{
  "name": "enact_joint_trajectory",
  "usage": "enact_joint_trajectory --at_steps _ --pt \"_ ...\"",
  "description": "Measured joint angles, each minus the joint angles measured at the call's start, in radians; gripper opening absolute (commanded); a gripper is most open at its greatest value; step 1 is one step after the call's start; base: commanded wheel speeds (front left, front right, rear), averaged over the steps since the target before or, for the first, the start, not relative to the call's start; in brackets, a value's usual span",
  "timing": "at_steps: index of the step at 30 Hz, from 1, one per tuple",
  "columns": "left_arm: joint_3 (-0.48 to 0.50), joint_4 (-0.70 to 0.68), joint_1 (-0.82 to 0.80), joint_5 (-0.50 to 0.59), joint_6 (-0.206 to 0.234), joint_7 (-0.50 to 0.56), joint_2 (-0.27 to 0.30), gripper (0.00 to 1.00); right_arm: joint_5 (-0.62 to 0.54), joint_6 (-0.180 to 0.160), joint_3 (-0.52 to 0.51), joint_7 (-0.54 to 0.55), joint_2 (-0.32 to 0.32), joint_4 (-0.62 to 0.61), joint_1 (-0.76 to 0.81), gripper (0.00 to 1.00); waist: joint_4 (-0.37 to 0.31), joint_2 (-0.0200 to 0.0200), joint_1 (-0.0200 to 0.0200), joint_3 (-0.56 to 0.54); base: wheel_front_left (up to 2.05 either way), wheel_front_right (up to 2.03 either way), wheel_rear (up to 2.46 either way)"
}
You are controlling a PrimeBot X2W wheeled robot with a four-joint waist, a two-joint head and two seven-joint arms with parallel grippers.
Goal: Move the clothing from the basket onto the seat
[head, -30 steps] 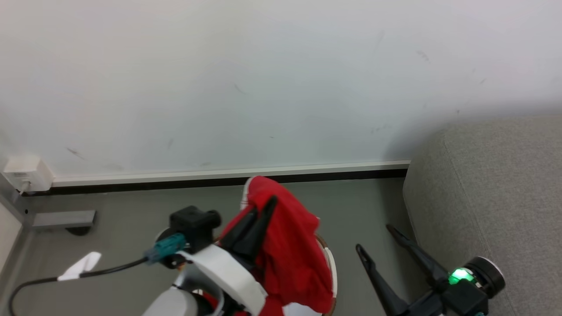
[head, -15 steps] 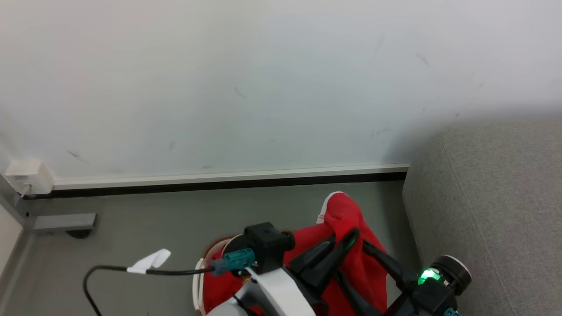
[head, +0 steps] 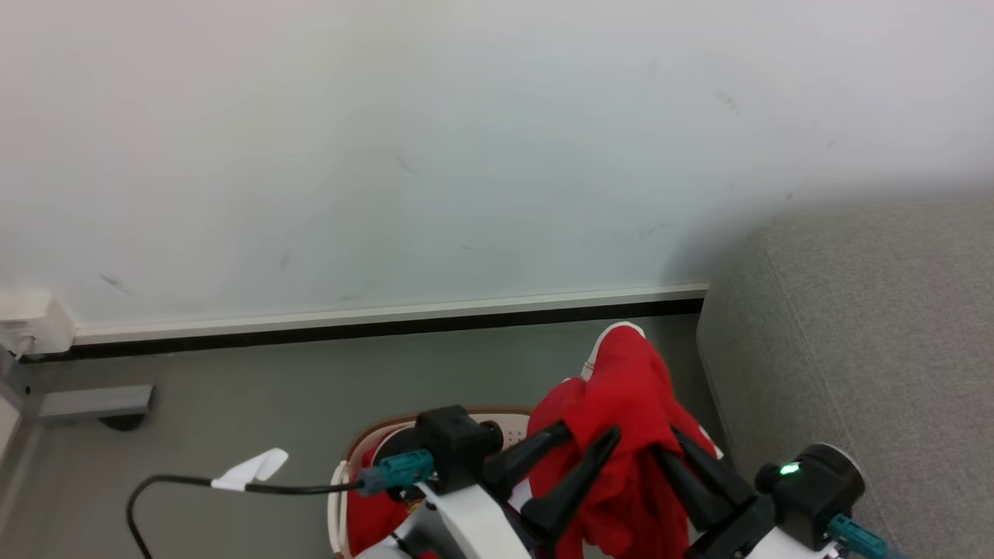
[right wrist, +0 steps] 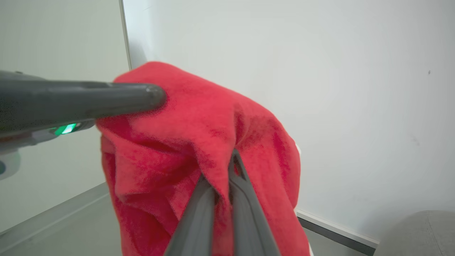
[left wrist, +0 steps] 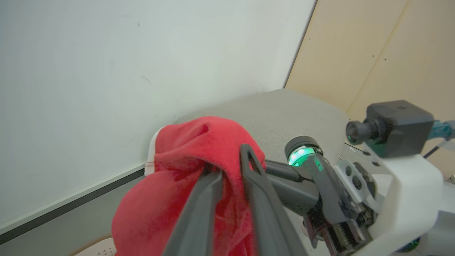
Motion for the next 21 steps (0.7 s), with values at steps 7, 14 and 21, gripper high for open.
enact_joint_trajectory --at_steps 7,14,21 --pt "0.003 0.068 0.014 0.049 0.006 -0.093 0.016 1.00 0.016 0.000 -0.123 0.000 -0.059 -0.057 0.048 0.00 -0.050 0.0000 0.0000 0.010 0.00 0.00 0.00" --pt "-0.026 0.141 0.042 0.090 0.009 -0.205 -0.006 1.00 0.015 0.000 -0.245 0.000 -0.097 -0.117 0.110 0.00 -0.142 0.0000 0.0000 0.026 0.00 0.00 0.00" --pt "-0.052 0.222 0.062 0.114 0.017 -0.299 -0.044 1.00 0.008 0.000 -0.309 0.000 -0.099 -0.143 0.154 0.00 -0.251 0.0001 0.0000 0.045 0.00 0.00 0.00"
